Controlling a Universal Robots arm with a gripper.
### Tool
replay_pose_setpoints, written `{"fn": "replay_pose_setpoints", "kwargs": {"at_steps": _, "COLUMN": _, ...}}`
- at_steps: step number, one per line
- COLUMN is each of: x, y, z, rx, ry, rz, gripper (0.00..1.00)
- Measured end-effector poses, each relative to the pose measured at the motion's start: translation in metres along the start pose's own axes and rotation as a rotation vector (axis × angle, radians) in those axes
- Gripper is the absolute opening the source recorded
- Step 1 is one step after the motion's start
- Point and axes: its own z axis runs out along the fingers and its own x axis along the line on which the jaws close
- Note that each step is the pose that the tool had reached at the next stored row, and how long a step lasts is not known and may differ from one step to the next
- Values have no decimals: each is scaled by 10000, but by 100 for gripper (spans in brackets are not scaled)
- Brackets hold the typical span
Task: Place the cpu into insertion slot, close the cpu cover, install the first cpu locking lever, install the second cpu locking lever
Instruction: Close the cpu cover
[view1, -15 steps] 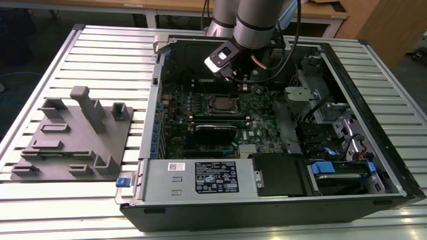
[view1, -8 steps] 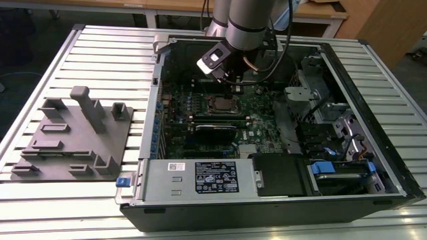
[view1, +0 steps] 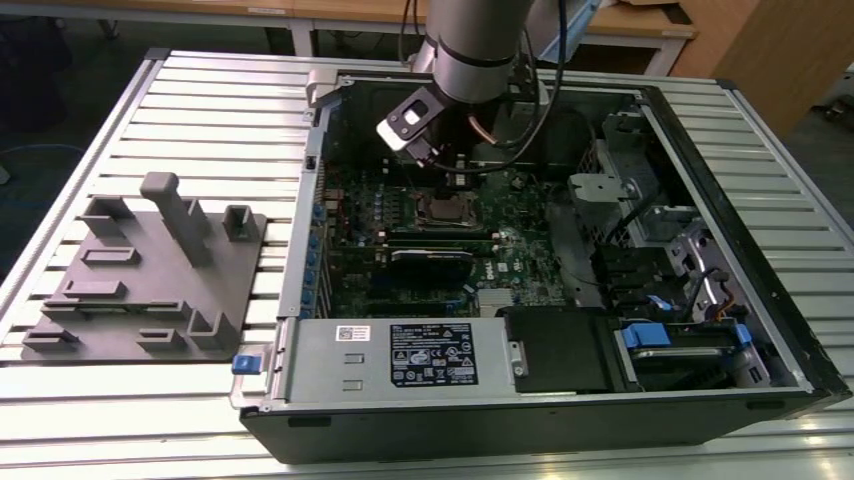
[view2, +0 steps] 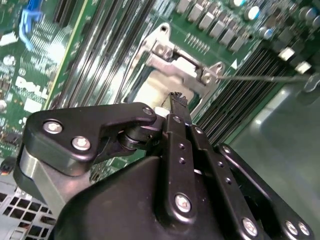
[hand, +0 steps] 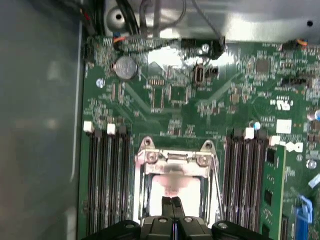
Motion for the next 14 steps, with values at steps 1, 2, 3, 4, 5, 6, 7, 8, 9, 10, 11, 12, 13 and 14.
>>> {"fn": "replay_pose_setpoints", "kwargs": {"at_steps": 1, "x": 0, "y": -20, "z": 6, "rx": 0, "ry": 0, "rz": 2, "gripper": 11}}
{"fn": "replay_pose_setpoints", "kwargs": {"at_steps": 2, "x": 1, "y": -42, "z": 11, "rx": 1, "ry": -1, "rz": 3, "gripper": 11}}
{"fn": "replay_pose_setpoints", "kwargs": {"at_steps": 3, "x": 1, "y": -63, "z": 16, "rx": 0, "ry": -1, "rz": 4, "gripper": 11}}
{"fn": "replay_pose_setpoints", "kwargs": {"at_steps": 4, "x": 2, "y": -82, "z": 22, "rx": 0, "ry": 0, "rz": 3, "gripper": 11}}
{"fn": "replay_pose_setpoints", "kwargs": {"at_steps": 5, "x": 2, "y": -99, "z": 29, "rx": -1, "ry": 1, "rz": 3, "gripper": 11}}
{"fn": "replay_pose_setpoints", "kwargs": {"at_steps": 6, "x": 2, "y": -114, "z": 35, "rx": -1, "ry": 0, "rz": 3, "gripper": 11}}
{"fn": "replay_pose_setpoints", "kwargs": {"at_steps": 7, "x": 2, "y": -126, "z": 40, "rx": 0, "ry": 0, "rz": 3, "gripper": 11}}
{"fn": "replay_pose_setpoints", "kwargs": {"at_steps": 8, "x": 2, "y": -129, "z": 42, "rx": 1, "ry": -2, "rz": 4, "gripper": 11}}
{"fn": "replay_pose_setpoints", "kwargs": {"at_steps": 9, "x": 2, "y": -129, "z": 42, "rx": 1, "ry": -2, "rz": 4, "gripper": 11}}
{"fn": "replay_pose_setpoints", "kwargs": {"at_steps": 10, "x": 2, "y": -129, "z": 42, "rx": 2, "ry": -3, "rz": 3, "gripper": 11}}
{"fn": "replay_pose_setpoints", "kwargs": {"at_steps": 11, "x": 2, "y": -129, "z": 43, "rx": 0, "ry": -1, "rz": 3, "gripper": 11}}
{"fn": "replay_pose_setpoints", "kwargs": {"at_steps": 12, "x": 2, "y": -129, "z": 43, "rx": 0, "ry": -1, "rz": 3, "gripper": 11}}
{"fn": "replay_pose_setpoints", "kwargs": {"at_steps": 13, "x": 2, "y": -129, "z": 43, "rx": 1, "ry": -1, "rz": 3, "gripper": 11}}
{"fn": "replay_pose_setpoints", "kwargs": {"at_steps": 14, "x": 2, "y": -129, "z": 43, "rx": 0, "ry": -1, "rz": 4, "gripper": 11}}
